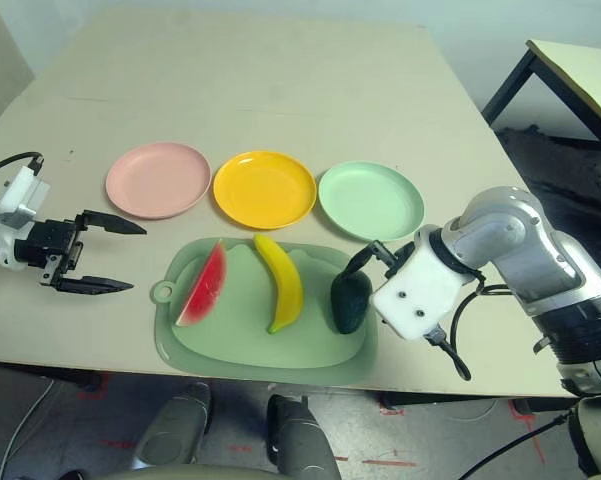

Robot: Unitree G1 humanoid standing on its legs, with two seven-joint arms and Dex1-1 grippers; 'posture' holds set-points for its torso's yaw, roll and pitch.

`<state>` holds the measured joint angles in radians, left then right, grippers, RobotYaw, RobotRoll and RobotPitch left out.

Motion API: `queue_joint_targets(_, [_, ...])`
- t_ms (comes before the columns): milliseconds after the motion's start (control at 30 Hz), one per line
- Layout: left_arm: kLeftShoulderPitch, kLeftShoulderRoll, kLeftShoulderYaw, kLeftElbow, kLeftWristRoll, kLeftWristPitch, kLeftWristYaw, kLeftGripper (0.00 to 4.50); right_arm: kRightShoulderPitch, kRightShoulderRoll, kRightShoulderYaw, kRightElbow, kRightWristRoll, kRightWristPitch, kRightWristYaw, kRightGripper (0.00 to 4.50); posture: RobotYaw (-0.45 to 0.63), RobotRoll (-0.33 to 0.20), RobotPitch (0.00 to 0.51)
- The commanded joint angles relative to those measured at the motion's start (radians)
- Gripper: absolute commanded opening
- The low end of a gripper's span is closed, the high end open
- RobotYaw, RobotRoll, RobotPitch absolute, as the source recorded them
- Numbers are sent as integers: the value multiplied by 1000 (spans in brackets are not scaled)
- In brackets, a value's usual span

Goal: Place the fruits into color-matched plates.

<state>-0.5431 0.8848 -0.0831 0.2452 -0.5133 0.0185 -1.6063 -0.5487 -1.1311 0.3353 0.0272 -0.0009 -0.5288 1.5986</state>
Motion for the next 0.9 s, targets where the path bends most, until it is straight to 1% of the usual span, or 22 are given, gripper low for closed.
queue_joint_targets(33, [-3, 4, -6, -37, 5, 14, -8, 4489, 16, 14, 16, 1, -30, -5, -9, 4500, 225, 0, 161])
queue_joint_targets(233, [-8, 3, -6, -49, 9, 23, -8, 4489, -7, 42, 25, 61, -85, -31, -27, 4500, 225, 0, 161])
queue_joint_targets(533, [-7, -1, 5, -75, 13, 43, -8, 4489, -24, 59, 36, 110, -134, -23, -35, 4500, 233, 0, 161])
queue_joint_targets(633, [-8, -3, 7, -78, 15, 47, -8, 4489, -39, 73, 38, 122, -156, 3, -42, 4500, 233, 0, 161])
queue_joint_targets(900, [-15, -11, 2, -71, 26, 37, -8, 4489, -30, 83, 25, 45, -143, 151, -35, 4500, 223, 0, 156])
